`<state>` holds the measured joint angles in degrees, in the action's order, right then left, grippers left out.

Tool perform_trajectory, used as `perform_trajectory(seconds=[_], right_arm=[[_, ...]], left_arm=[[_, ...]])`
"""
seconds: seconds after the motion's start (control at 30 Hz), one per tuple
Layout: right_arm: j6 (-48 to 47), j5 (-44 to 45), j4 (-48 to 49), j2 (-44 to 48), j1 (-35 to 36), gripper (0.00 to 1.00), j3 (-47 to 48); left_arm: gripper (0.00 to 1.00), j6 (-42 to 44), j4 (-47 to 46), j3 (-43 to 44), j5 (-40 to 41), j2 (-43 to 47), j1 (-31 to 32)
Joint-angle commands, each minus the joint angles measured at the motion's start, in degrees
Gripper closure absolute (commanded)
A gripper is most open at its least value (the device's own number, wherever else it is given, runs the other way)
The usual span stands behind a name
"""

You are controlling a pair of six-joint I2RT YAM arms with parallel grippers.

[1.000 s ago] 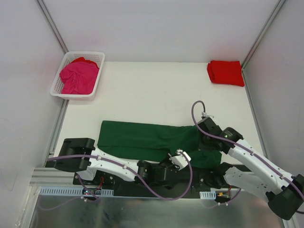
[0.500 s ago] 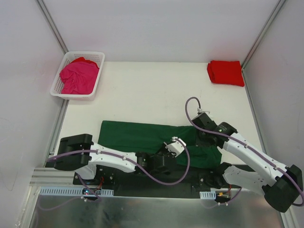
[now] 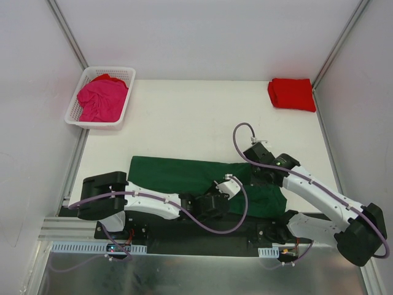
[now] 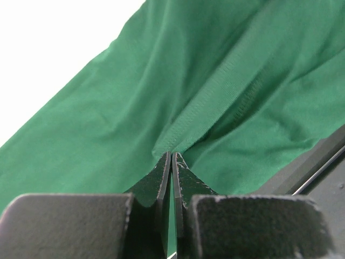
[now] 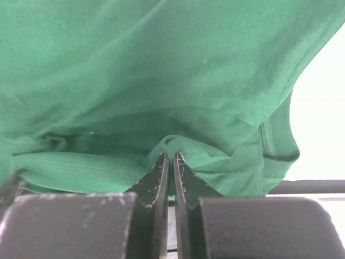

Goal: Fold and stack the t-shirts
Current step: Fold the other side of the tshirt into a rectangle

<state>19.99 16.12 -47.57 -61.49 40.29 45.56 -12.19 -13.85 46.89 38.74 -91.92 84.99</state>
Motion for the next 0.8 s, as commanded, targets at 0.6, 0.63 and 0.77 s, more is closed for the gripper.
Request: perform_trajectory(seconds=[0.6,0.63,0.77], right_arm=[[-4.3,10.3,5.5,-9.8,0.1,0.43,7.4],[-4.5,10.8,5.3,-9.6,0.1,0.42,7.7],[-4.9,12.7,4.6,-7.6,0.0,0.4,8.1]], left_arm=[[0.98,1.6,-1.9,1.4,-2.2,-2.4,-4.7],[0.97,1.8,-1.8,1.4,-2.1,-2.2,-5.0],[0.88,3.1,-2.0,1.2,-1.7,-0.9,-6.8]])
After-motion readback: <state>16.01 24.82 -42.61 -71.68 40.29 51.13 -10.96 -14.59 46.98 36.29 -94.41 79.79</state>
